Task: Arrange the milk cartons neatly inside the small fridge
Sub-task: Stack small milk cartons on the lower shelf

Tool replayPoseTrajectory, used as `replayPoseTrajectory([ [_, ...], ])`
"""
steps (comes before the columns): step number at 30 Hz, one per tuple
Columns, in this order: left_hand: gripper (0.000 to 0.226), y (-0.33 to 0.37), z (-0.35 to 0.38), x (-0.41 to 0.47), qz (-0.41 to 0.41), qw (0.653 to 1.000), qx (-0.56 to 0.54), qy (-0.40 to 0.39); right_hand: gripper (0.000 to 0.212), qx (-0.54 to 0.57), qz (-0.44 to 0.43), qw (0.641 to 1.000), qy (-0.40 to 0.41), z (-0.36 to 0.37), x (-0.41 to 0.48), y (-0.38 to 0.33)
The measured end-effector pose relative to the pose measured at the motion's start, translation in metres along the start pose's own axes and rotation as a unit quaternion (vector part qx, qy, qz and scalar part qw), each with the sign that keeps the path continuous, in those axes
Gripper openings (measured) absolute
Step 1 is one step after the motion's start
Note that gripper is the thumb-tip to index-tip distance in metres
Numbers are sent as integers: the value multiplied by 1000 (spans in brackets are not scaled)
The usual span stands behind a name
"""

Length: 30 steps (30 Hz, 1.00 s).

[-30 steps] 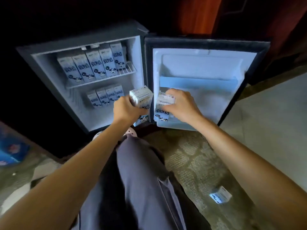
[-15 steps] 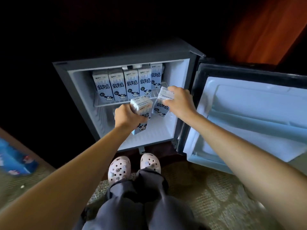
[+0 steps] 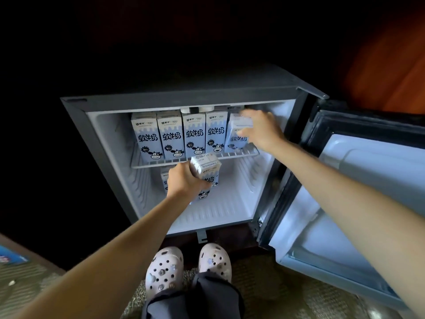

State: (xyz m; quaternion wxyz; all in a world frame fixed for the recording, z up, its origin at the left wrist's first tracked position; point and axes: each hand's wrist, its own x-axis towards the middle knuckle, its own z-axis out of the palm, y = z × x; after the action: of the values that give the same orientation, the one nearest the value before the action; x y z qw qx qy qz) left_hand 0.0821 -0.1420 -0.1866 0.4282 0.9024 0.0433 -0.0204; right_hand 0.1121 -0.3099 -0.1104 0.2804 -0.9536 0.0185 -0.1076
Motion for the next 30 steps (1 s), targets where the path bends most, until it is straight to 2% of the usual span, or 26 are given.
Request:
replayPoseTrajectory([
  [2, 43, -1, 3, 2, -5, 1000, -1, -2, 56, 0, 0, 1000, -14, 4, 8, 4],
  [7, 40, 4, 4, 8, -20, 1000, -17, -3, 67, 64, 22, 998, 16, 32, 11, 20],
  [10, 28, 7, 1, 12, -19, 1000, -21, -2, 73, 111, 39, 991, 63, 44, 12, 21],
  [13, 34, 5, -2, 16, -24, 1000, -10, 8, 56, 130, 86, 984, 86, 55, 18, 20],
  [16, 33, -2, -4, 22, -35, 999, -3, 17, 34, 96, 100, 989, 48, 65, 18, 23],
  [18, 36, -7, -5, 25, -42, 999, 0, 23, 32, 68, 107, 992, 22, 71, 16, 27],
  [22, 33, -17, -2, 26, -57, 998, -5, 18, 37, 68, 122, 990, 20, 78, 14, 32],
  [26, 44, -26, -1, 22, -64, 998, -17, 9, 33, 82, 144, 986, 20, 76, 14, 31],
  [30, 38, -40, -4, 20, -98, 994, -47, 0, 20, 79, 159, 980, 94, 85, -2, 23],
])
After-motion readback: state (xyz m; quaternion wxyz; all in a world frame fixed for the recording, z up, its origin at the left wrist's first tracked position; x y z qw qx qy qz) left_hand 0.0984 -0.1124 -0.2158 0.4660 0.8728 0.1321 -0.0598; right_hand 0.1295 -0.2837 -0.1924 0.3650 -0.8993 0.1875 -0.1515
